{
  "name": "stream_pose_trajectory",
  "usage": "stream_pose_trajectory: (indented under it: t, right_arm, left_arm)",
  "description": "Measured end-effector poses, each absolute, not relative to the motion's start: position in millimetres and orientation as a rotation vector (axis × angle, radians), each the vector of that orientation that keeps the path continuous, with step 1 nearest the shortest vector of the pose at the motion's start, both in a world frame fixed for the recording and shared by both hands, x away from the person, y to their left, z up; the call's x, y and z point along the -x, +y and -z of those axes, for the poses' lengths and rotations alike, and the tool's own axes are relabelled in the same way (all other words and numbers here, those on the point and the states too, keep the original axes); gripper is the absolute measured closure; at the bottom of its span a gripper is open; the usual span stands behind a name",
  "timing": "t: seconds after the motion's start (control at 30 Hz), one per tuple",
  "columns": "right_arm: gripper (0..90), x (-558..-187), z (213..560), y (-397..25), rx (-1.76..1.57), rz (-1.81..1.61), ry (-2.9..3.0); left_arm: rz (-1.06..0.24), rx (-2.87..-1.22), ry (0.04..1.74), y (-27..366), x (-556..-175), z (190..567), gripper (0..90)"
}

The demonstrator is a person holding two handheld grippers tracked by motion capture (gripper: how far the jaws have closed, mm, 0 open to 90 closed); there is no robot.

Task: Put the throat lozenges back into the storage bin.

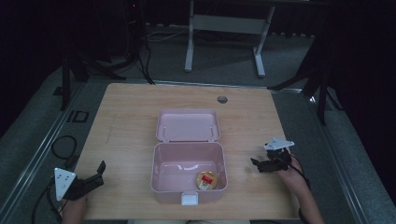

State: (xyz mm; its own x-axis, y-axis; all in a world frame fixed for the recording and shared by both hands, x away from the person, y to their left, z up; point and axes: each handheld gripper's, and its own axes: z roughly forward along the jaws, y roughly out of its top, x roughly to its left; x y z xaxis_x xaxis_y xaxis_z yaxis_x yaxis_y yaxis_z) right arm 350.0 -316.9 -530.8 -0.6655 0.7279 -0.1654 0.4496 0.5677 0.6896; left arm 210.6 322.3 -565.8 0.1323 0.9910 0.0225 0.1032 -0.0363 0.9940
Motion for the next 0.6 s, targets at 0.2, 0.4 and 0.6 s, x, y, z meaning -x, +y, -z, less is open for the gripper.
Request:
stream_pose_trajectory:
  t: [0.2,0.4,0.6]
  right_arm:
    - [11.4,-340.7,542.8,-331.3,-1.085,-0.861,2.24]
    - [11.4,-332.8,547.4,-342.7,-1.213,-0.84,2.064]
    - [11.4,-329.7,546.7,-356.1,-1.304,-0.895,1.947]
  left_arm:
    - [-1.081,-1.367,1.174,322.4,-210.6,565.8,1.4]
    - [-1.082,-1.367,1.175,322.3,-210.7,565.8,1.4]
    - [-1.077,-1.364,1.177,322.7,-210.8,565.8,1.4]
